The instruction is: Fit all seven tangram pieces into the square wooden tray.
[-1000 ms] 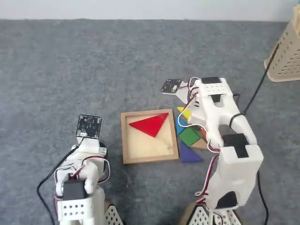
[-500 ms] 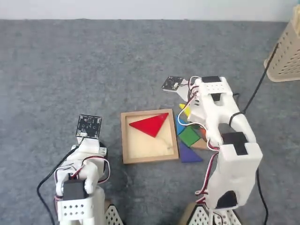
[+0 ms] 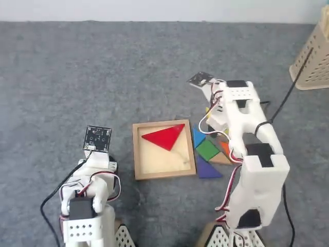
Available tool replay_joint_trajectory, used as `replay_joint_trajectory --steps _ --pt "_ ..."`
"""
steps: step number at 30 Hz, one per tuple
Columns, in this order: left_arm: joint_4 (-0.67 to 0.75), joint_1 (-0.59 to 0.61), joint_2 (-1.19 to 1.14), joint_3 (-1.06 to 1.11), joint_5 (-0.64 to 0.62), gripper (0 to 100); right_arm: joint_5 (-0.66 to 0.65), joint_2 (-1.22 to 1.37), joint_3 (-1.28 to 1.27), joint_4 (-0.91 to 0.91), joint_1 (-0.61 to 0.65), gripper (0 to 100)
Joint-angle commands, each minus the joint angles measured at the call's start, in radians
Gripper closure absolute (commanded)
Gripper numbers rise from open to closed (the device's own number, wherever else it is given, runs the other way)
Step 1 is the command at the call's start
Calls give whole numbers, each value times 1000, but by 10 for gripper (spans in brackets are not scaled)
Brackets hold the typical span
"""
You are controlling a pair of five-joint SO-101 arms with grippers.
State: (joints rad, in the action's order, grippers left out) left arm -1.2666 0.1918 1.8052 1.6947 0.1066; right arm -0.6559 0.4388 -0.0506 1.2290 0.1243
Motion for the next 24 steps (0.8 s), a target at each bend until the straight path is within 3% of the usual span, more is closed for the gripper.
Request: replay_joint_trajectory --steps 1,8,14,20,24 --pt "0 -2 23 -8 -8 929 55 -62 75 68 -44 920" --pt "0 -2 23 -8 -8 929 61 -259 78 174 8 920" --pt "0 -2 23 -8 -8 929 55 -397 54 260 148 922" --pt "0 -2 23 -8 -8 929 52 -496 -126 154 375 918" --pt "0 -2 23 -8 -8 929 -58 -524 -241 61 490 922"
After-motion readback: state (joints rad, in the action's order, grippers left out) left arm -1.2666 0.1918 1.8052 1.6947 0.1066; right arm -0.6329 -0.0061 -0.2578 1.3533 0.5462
